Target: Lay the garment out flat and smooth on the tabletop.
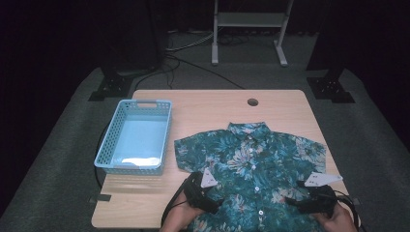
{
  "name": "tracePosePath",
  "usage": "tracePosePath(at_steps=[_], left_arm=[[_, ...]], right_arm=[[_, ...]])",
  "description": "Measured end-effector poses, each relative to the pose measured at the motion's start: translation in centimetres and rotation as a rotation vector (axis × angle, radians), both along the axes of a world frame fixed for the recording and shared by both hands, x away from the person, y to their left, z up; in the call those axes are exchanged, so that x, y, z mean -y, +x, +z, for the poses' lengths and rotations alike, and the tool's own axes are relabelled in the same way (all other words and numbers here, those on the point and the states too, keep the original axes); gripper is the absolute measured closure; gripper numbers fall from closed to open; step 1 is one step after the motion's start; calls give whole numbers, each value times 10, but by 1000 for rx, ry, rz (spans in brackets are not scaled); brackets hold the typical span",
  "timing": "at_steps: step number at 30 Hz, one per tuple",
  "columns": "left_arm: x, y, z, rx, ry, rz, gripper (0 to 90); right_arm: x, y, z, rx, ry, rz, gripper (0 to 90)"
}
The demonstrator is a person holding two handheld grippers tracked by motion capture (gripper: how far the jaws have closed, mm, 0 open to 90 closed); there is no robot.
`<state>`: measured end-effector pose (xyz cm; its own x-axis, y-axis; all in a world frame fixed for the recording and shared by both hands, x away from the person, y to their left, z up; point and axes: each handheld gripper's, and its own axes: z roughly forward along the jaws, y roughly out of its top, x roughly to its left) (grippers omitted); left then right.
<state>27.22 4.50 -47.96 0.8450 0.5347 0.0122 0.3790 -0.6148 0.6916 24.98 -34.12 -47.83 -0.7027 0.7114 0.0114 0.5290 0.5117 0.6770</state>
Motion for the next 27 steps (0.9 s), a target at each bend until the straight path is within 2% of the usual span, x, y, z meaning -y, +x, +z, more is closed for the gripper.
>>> tracePosePath(at_steps=[12, 27], left_arm=[[0, 24, -1, 6, -8, 17, 93], [-1, 62, 1, -3, 7, 40, 93]], right_arm=[[-1, 16, -1, 13, 14, 15, 228], [-6, 53, -1, 16, 14, 25, 230]])
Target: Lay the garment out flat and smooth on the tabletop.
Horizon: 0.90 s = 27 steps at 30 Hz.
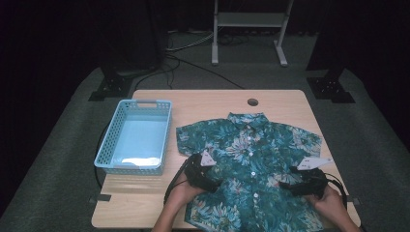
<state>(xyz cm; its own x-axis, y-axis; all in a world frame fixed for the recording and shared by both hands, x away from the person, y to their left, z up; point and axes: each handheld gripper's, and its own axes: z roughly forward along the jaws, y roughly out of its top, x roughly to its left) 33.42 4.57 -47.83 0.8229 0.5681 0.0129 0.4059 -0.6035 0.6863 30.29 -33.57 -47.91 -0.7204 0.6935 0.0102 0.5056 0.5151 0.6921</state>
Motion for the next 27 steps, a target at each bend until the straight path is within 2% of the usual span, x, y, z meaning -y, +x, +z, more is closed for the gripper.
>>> tracePosePath(at_steps=[10, 21, 26, 27], left_arm=[[-3, 28, 1, -5, 10, 9, 93], [1, 53, 3, -17, 27, 20, 92], [1, 55, 3, -11, 22, 28, 91], [1, 55, 3, -12, 24, 27, 92]], right_arm=[[-3, 31, 0, 4, 1, -7, 232], [-2, 52, 0, 6, 9, -16, 247], [3, 56, 0, 16, 17, -19, 303], [4, 56, -1, 18, 26, -16, 286]])
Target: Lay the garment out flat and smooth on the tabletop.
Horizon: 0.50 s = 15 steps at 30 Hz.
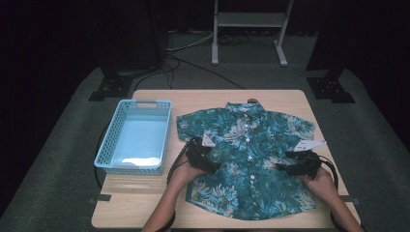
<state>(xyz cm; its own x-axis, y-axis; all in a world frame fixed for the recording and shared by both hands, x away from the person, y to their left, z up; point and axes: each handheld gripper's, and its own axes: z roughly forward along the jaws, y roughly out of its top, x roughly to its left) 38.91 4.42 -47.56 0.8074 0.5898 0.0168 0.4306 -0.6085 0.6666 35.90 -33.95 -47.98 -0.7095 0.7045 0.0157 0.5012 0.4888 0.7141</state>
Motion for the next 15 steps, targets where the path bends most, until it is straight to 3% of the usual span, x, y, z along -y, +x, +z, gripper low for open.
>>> tracePosePath(at_steps=[3, 5, 7, 9, 10, 15], left_arm=[[2, -1, 1, -6, 10, 16, 90], [3, -4, 2, -6, 0, 30, 90], [6, -9, 3, -8, -2, 19, 90], [8, -15, 6, 3, -1, 3, 90], [10, -19, 10, 4, -8, -7, 90], [12, -27, 16, 15, -20, -20, 90]], right_arm=[[0, 0, -1, 4, 0, 6, 262], [-2, 1, 1, -17, -15, -5, 219], [-4, 2, 4, -44, -26, -20, 220], [-3, 1, 8, -39, -21, -32, 223], [1, 1, 12, -38, 18, -50, 224], [8, -2, 19, -35, 49, -81, 224]])
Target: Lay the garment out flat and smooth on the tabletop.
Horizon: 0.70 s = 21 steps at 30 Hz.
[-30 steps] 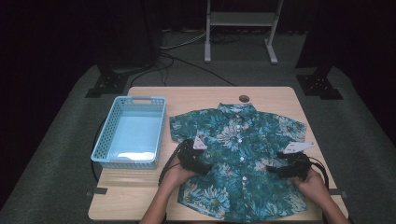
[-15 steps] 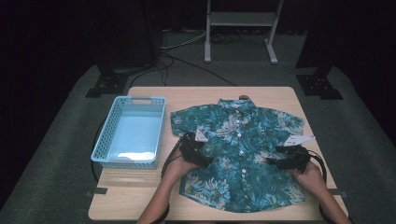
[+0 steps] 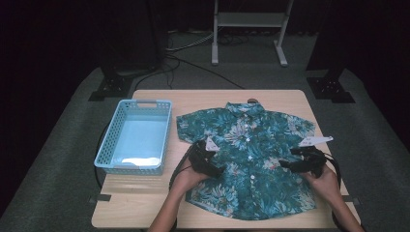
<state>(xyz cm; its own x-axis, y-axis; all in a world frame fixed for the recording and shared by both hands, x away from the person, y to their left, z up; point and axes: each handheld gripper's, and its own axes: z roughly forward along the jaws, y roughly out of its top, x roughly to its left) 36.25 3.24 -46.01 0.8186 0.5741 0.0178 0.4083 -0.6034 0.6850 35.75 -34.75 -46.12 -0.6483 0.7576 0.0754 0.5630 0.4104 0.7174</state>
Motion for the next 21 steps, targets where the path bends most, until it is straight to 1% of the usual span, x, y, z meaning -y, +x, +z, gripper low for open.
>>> tracePosePath(at_steps=[2, 3, 5, 7, 11, 12, 13, 14, 15, 16, 20, 21], left_arm=[[0, -3, 2, -3, -9, -3, 90], [-2, -6, 3, -8, -21, -2, 90], [-3, -7, 3, -5, -24, 2, 90], [-5, -10, 4, -4, -27, 7, 90], [-12, -17, 6, 7, -36, 19, 90], [-14, -19, 5, 10, -41, 21, 90], [-17, -24, 4, 11, -60, 28, 90], [-17, -24, 4, 11, -60, 28, 90], [-19, -26, 3, 13, -66, 34, 91], [-22, -29, 3, 14, -82, 45, 90], [-25, -35, 4, 15, -92, 52, 90], [-27, -36, 4, 17, -91, 52, 90]], right_arm=[[3, -2, 2, 2, 1, -8, 224], [5, -5, 3, 0, 9, -8, 223], [6, -7, 3, -2, 9, -10, 224], [9, -12, 2, -2, -1, -5, 224], [12, -17, 2, -10, 5, -7, 224], [13, -19, 1, -9, 5, -5, 223], [15, -24, 0, -9, 4, -5, 224], [15, -24, 0, -9, 4, -5, 224], [15, -28, -2, -14, -2, -2, 224], [15, -30, -3, -15, -4, 0, 224], [16, -36, -5, -20, -8, 8, 224], [15, -40, -7, -18, -14, 13, 224]])
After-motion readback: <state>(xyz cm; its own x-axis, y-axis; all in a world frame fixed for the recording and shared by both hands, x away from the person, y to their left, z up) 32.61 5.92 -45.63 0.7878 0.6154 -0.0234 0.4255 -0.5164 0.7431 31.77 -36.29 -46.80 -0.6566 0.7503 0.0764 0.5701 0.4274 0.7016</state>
